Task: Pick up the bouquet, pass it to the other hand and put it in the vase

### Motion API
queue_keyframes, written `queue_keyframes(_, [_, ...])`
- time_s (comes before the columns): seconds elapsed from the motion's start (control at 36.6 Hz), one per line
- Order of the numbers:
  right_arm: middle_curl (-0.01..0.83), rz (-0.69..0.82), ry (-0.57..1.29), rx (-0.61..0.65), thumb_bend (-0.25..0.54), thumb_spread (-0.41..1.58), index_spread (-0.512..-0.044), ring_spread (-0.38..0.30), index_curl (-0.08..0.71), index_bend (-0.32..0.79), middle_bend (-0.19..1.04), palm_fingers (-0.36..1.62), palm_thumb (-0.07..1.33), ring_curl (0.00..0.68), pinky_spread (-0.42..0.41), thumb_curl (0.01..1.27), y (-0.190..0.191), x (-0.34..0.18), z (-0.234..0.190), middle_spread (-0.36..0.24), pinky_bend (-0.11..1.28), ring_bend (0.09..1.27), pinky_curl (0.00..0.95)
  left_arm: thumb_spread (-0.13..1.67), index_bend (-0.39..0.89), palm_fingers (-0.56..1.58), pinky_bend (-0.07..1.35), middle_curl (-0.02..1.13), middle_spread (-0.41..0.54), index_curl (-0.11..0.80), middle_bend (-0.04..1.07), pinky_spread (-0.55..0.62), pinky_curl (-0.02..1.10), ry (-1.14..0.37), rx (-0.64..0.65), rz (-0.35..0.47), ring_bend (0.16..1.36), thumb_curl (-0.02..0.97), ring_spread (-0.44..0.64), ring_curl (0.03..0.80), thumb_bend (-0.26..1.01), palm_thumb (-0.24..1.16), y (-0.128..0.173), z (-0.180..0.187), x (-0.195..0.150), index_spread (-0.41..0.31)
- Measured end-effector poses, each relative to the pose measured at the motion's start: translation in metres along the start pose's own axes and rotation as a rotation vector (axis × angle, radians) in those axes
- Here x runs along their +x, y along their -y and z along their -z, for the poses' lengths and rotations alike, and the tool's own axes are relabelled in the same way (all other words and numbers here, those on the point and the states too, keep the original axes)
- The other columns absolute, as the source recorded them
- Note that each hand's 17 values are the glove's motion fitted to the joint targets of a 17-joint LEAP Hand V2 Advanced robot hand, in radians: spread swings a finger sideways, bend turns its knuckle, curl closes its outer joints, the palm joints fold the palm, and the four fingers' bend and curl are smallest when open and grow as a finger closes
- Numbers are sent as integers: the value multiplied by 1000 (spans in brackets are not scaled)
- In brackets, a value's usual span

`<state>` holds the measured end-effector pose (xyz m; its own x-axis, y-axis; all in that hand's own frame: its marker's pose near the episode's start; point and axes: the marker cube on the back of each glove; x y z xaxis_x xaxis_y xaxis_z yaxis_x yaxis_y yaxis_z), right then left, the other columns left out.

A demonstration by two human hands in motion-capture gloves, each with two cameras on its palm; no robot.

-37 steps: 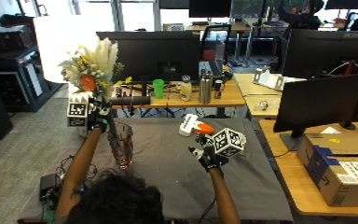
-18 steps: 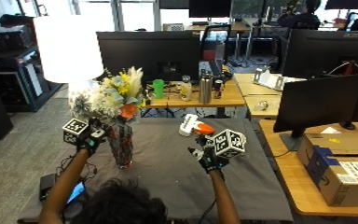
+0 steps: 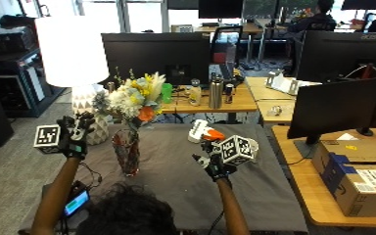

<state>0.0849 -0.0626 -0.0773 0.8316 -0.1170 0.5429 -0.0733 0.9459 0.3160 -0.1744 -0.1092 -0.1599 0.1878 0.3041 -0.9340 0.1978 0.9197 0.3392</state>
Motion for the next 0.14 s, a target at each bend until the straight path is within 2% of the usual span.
queue_keyframes(0.05, [404, 6, -1, 2, -21, 1070, -284, 76, 382, 159, 178, 785, 851, 364, 318, 517, 1, 0, -1, -21, 278, 213, 362, 1055, 153, 594, 337, 427, 4, 388, 209, 265, 376, -48, 16, 26, 566, 245, 69, 343, -25, 193, -4, -2, 9, -46])
queue_keyframes(0.14, [402, 10, -2, 2, -20, 1071, -285, 78, 382, 160, 179, 784, 850, 363, 319, 514, 1, 0, -2, -21, 277, 205, 364, 1041, 149, 600, 334, 422, -10, 385, 192, 251, 379, -55, 29, 12, 546, 249, 64, 339, -24, 197, -5, -2, 13, -60])
